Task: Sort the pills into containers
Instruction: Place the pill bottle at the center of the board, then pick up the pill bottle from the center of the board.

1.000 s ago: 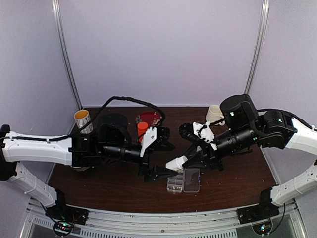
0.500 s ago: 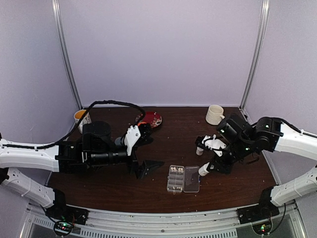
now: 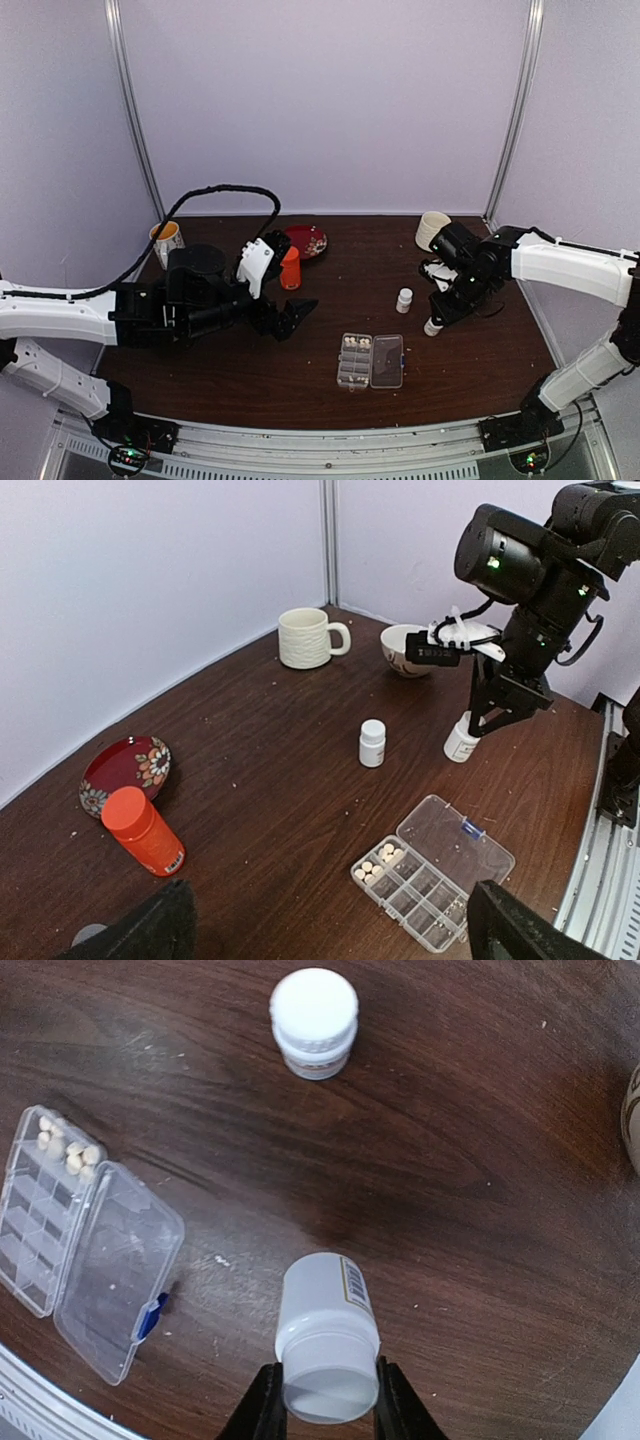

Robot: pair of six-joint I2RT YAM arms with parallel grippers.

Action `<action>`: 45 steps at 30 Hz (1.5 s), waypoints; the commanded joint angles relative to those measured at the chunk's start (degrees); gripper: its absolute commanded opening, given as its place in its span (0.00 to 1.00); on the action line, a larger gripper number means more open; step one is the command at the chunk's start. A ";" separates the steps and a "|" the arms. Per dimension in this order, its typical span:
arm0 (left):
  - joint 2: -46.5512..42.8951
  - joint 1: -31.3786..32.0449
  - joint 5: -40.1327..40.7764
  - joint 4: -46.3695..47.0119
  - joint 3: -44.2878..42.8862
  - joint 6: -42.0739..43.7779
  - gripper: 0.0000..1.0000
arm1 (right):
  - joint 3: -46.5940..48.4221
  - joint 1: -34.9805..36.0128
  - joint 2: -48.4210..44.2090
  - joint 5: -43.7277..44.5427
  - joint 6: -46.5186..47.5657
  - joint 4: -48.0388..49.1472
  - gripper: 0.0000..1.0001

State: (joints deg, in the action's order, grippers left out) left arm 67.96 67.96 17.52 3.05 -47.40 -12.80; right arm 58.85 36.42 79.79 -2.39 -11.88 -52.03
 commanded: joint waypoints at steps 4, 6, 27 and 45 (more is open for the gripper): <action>2.57 -0.14 2.04 -0.87 -3.03 -2.57 0.97 | 0.07 -5.19 5.25 0.65 1.51 2.45 0.04; 2.96 -0.11 2.28 -0.69 -3.10 -2.74 0.98 | 0.48 -5.75 6.67 0.44 1.99 2.46 0.07; 4.41 -0.14 2.52 -1.27 -3.40 -2.10 0.97 | 9.61 -5.65 6.77 3.88 1.86 2.35 0.69; 6.70 -0.17 -1.29 -0.94 -4.59 -0.57 0.97 | 25.00 -3.59 23.32 0.39 0.73 -1.87 0.60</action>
State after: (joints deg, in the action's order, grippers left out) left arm 74.37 67.96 17.02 -0.05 -50.33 -14.44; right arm 80.90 32.08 100.75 -1.56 -10.44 -52.31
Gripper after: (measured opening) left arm 0.975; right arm 0.609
